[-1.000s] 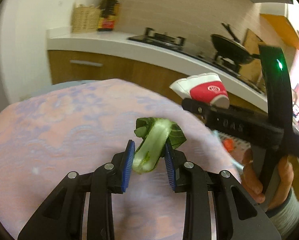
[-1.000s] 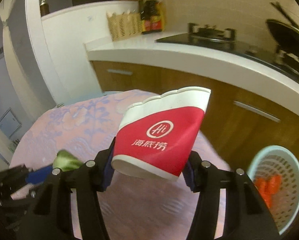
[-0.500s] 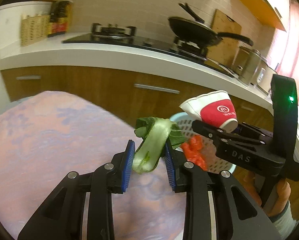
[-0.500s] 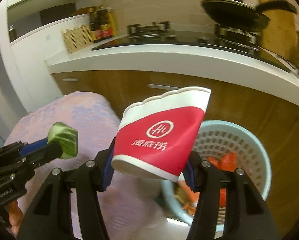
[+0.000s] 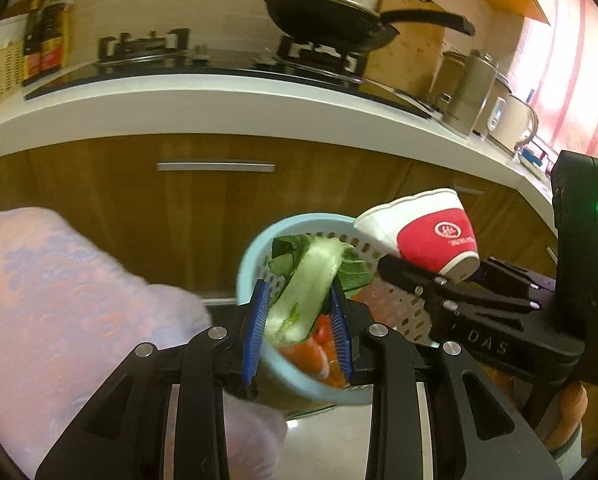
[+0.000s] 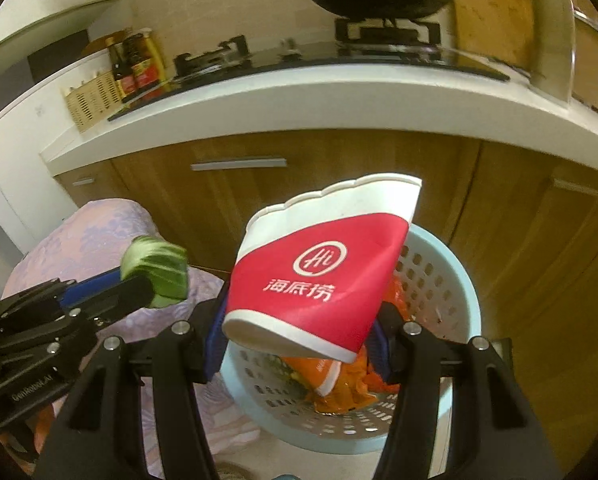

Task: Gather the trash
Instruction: 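Carry stalk and cup over the wastebasket and open both tools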

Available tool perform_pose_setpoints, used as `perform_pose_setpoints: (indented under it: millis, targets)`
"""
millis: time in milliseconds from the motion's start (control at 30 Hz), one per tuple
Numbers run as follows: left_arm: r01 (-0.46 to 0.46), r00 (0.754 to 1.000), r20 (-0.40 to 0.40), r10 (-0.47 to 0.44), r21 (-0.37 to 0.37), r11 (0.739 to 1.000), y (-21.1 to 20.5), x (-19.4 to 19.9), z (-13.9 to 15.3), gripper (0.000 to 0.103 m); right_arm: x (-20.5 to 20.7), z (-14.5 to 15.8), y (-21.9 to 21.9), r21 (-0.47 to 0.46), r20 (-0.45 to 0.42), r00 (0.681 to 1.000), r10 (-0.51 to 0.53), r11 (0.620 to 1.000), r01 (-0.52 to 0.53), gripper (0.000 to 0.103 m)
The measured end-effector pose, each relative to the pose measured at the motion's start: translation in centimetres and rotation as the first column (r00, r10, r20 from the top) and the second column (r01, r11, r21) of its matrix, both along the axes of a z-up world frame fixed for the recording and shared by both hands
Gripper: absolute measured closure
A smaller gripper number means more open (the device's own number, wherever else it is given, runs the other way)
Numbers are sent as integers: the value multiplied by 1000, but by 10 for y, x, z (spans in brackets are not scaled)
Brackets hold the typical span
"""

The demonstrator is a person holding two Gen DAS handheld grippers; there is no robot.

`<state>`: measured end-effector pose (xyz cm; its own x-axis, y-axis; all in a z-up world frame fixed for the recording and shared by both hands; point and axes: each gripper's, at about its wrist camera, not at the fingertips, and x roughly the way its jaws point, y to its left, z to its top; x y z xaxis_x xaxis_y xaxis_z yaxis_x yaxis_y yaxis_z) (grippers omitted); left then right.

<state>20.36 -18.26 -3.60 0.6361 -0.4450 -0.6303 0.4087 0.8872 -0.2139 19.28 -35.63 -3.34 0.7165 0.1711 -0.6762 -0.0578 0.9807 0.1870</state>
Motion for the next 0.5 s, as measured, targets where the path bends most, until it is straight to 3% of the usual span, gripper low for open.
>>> perform_pose_setpoints:
  millis: [100, 167, 267, 500]
  targets:
    - [10, 1000, -10, -10, 7, 1000, -17, 11, -5, 69, 2, -6, -10, 14, -21, 1000, -21, 1000, 21, 48]
    - [-1, 1000, -5, 1, -7, 1000, -22, 17, -7, 50, 2, -10, -17, 33, -36, 999, -32, 999, 33, 47]
    - [3, 999, -37, -4, -23, 1000, -27, 26, -14, 40, 4, -15, -29, 61, -53, 997, -57, 996, 60, 44]
    - [-9, 998, -56, 6, -41, 999, -17, 25, -22, 40, -1, -12, -46, 88, -43, 994, -103, 990, 107, 44]
